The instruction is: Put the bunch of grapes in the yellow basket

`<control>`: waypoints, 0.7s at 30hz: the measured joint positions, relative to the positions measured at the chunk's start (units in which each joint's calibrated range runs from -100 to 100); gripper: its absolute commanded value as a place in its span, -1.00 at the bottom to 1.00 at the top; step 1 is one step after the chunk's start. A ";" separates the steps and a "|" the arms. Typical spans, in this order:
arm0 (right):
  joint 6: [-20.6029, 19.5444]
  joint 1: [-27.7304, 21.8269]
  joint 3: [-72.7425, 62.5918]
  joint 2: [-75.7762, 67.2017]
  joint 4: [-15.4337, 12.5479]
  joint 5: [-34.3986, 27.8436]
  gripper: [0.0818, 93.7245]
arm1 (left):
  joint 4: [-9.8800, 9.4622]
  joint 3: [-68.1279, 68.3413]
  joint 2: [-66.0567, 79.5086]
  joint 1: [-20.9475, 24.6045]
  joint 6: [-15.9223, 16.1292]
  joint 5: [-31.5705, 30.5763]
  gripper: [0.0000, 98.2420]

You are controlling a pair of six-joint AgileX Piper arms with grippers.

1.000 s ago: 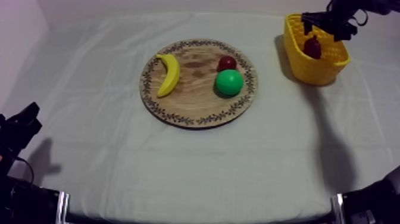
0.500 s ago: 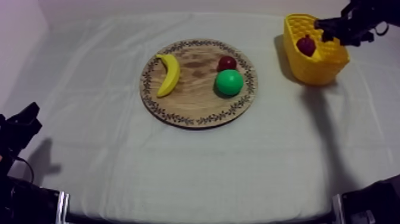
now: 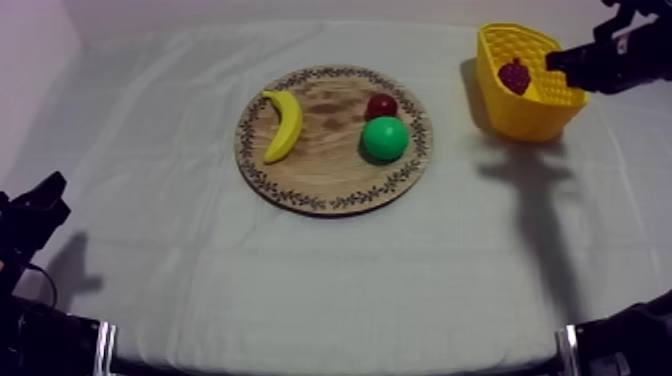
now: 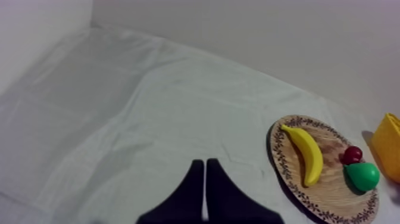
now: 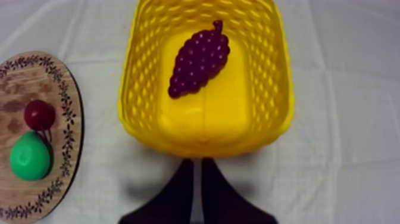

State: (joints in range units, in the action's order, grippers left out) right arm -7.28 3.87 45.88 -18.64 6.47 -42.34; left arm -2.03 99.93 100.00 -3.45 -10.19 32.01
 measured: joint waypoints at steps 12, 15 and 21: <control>0.03 -0.04 20.46 -24.91 0.63 0.43 -0.99 | 0.00 0.00 0.00 0.00 0.00 0.00 -1.00; 0.35 -0.70 25.91 -32.01 0.79 0.59 -0.99 | 0.00 0.00 0.00 0.00 0.00 0.00 -1.00; 1.88 -0.60 36.68 -46.83 0.79 0.10 -0.99 | 0.00 0.00 0.00 0.00 0.00 0.00 -1.00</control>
State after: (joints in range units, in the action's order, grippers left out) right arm -5.40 3.28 82.56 -65.47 7.26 -42.24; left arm -2.03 99.93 100.00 -3.45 -10.19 32.01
